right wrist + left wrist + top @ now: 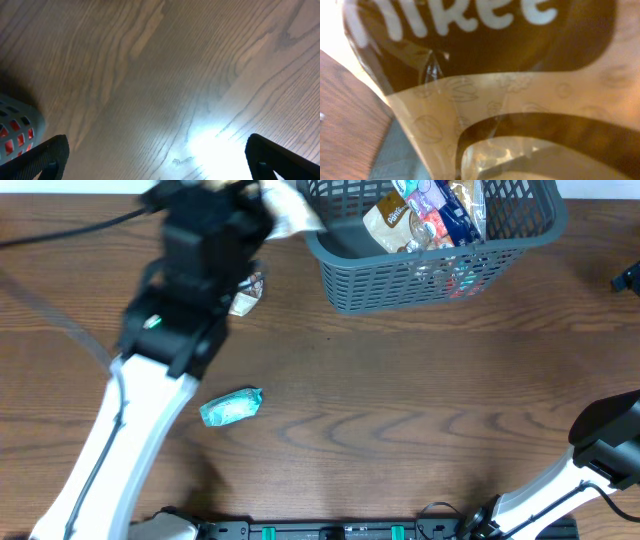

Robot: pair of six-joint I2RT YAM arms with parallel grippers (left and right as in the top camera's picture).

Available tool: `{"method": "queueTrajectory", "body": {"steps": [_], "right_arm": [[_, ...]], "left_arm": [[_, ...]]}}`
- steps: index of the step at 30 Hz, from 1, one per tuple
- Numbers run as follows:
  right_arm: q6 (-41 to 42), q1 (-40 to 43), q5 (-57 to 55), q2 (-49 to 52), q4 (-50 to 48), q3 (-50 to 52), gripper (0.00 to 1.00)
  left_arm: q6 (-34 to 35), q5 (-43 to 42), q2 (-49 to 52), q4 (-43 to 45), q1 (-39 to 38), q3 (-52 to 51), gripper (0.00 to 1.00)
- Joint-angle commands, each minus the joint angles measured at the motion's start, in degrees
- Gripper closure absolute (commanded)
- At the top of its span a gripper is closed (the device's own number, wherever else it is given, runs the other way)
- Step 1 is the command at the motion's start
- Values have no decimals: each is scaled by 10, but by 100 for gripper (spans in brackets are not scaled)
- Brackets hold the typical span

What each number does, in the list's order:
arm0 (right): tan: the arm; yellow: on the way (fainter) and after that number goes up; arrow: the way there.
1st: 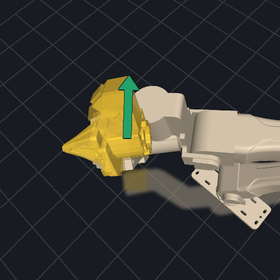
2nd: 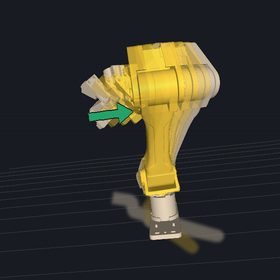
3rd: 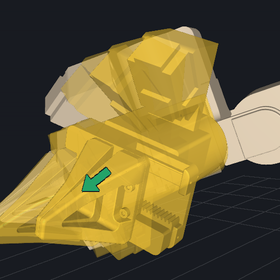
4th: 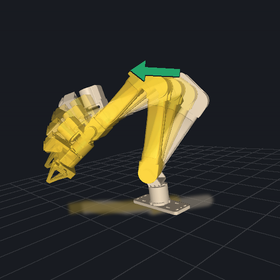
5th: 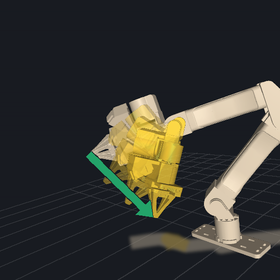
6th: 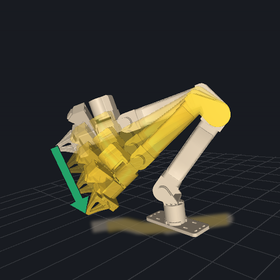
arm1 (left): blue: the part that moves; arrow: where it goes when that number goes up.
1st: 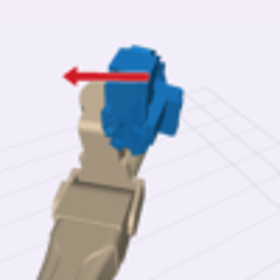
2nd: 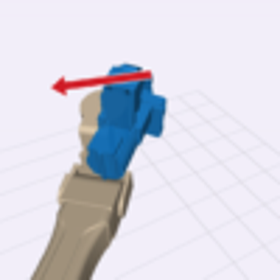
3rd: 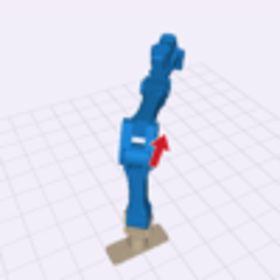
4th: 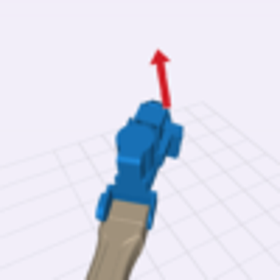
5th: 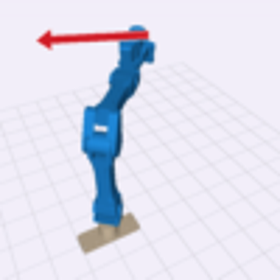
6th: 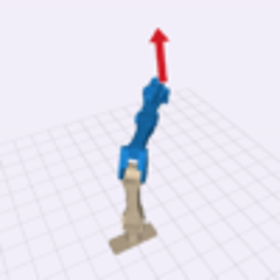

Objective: Pack container
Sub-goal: 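Carry the PanTree bag to the basket and release it inside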

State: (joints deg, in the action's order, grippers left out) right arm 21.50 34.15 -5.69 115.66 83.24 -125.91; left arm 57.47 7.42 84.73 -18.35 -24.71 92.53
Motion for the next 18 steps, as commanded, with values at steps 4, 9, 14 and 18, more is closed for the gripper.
{"method": "queueTrajectory", "body": {"steps": [4,9,14,18], "right_arm": [[8,-1,2,-1,-1,1,1],[8,-1,2,-1,-1,1,1],[8,0,2,-1,-1,1,1],[8,0,1,-1,-1,1,1]], "left_arm": [[-18,0,114,21,-37,114,95],[-28,3,187,20,-45,177,94],[-45,3,214,22,-56,180,94],[-74,7,229,22,-81,180,95]]}}
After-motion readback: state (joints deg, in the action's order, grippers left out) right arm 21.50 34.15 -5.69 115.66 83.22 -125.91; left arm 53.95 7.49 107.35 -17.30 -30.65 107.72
